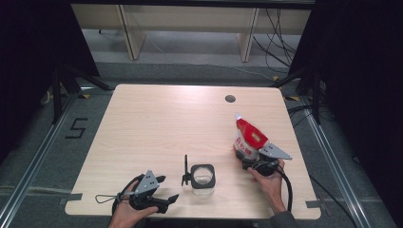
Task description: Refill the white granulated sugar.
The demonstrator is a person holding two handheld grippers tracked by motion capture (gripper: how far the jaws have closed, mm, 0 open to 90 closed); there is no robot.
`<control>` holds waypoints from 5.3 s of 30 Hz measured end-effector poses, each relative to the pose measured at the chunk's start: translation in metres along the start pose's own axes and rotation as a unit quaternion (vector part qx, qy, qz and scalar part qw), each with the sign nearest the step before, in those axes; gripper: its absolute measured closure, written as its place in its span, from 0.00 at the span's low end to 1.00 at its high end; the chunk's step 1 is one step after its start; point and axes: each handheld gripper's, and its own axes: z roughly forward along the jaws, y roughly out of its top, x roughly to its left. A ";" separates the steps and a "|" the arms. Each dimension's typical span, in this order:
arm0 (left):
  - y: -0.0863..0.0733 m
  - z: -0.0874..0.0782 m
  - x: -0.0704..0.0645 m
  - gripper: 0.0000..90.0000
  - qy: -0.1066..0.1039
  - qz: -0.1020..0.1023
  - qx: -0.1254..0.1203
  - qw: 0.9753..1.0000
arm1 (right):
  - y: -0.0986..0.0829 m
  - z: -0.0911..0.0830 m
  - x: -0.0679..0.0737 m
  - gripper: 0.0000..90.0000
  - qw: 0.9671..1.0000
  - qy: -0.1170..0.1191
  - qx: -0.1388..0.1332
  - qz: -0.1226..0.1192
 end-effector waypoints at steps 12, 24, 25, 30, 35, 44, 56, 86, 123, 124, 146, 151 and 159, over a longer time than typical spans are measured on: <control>0.000 0.000 0.000 0.21 -0.001 0.000 0.001 1.000 | 0.001 0.001 -0.002 0.36 1.000 -0.006 0.004 -0.011; 0.001 -0.002 0.000 0.21 0.001 0.000 -0.002 1.000 | 0.005 -0.001 0.005 0.40 1.000 -0.013 0.012 -0.020; 0.001 -0.003 0.001 0.21 -0.002 0.003 0.003 1.000 | 0.004 -0.002 0.010 0.40 1.000 -0.020 0.011 -0.001; 0.001 -0.003 0.002 0.21 0.003 0.004 0.002 1.000 | 0.008 -0.006 0.010 0.40 0.998 -0.025 0.019 -0.046; 0.002 -0.004 0.003 0.21 0.001 0.015 0.001 1.000 | 0.014 -0.012 0.018 0.40 0.998 -0.009 0.013 -0.053; 0.001 -0.004 0.006 0.21 0.009 0.020 0.011 1.000 | 0.029 -0.042 0.038 0.41 0.994 -0.002 0.015 -0.106; 0.000 -0.004 0.005 0.21 0.020 0.009 0.011 1.000 | 0.035 -0.093 0.054 0.41 0.976 -0.041 0.034 -0.210; 0.000 -0.006 0.009 0.18 0.041 -0.004 0.004 0.999 | 0.020 -0.112 0.098 0.41 0.880 -0.089 0.128 -0.448; 0.000 -0.004 0.009 0.18 0.038 -0.001 0.013 0.999 | 0.026 -0.103 0.121 0.42 0.695 -0.151 0.180 -0.680; 0.000 -0.004 0.009 0.18 0.038 0.003 0.014 0.999 | 0.026 -0.103 0.121 0.42 0.695 -0.151 0.180 -0.680; 0.000 -0.005 0.010 0.18 0.039 -0.006 0.009 0.999 | 0.031 -0.104 0.122 0.43 0.671 -0.169 0.187 -0.697; 0.001 -0.007 0.013 0.19 0.046 0.005 0.013 0.999 | 0.033 -0.102 0.125 0.43 0.655 -0.170 0.188 -0.712; 0.001 -0.006 0.013 0.18 0.041 0.006 0.009 0.999 | 0.035 -0.102 0.128 0.43 0.643 -0.176 0.192 -0.720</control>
